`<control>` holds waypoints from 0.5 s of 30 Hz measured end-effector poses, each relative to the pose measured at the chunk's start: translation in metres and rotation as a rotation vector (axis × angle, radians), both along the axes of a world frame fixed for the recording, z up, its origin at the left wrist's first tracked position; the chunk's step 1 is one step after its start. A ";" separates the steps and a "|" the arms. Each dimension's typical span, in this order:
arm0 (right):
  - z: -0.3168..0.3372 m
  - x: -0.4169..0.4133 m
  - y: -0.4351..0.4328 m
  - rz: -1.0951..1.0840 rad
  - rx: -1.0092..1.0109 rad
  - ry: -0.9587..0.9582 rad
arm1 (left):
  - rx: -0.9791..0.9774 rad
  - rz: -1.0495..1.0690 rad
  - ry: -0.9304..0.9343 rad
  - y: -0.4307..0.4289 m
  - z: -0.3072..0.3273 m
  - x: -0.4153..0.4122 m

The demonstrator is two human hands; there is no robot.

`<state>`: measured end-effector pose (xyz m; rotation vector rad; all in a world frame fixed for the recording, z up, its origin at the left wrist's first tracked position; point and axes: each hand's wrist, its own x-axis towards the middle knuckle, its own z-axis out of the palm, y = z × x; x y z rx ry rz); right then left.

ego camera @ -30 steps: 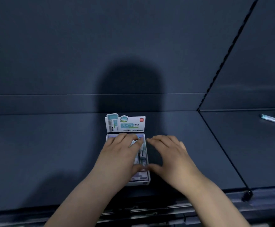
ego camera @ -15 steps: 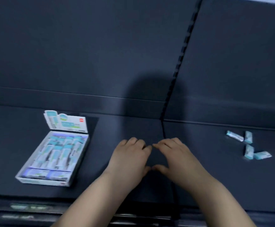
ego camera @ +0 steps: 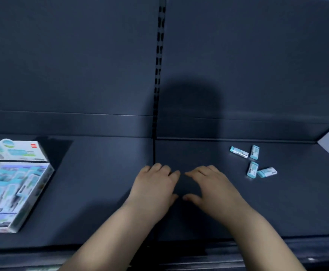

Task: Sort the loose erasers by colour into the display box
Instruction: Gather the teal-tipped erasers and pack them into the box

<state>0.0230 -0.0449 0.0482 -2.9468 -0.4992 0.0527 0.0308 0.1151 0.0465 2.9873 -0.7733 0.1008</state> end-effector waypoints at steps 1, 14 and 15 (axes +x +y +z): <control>0.000 0.001 -0.001 -0.015 0.003 0.009 | 0.001 -0.014 0.010 -0.001 0.000 0.002; -0.012 0.006 -0.053 -0.178 0.014 0.114 | 0.000 -0.116 0.094 -0.045 -0.006 0.017; -0.014 0.007 -0.062 -0.176 0.017 0.103 | -0.002 -0.113 0.095 -0.053 -0.008 0.018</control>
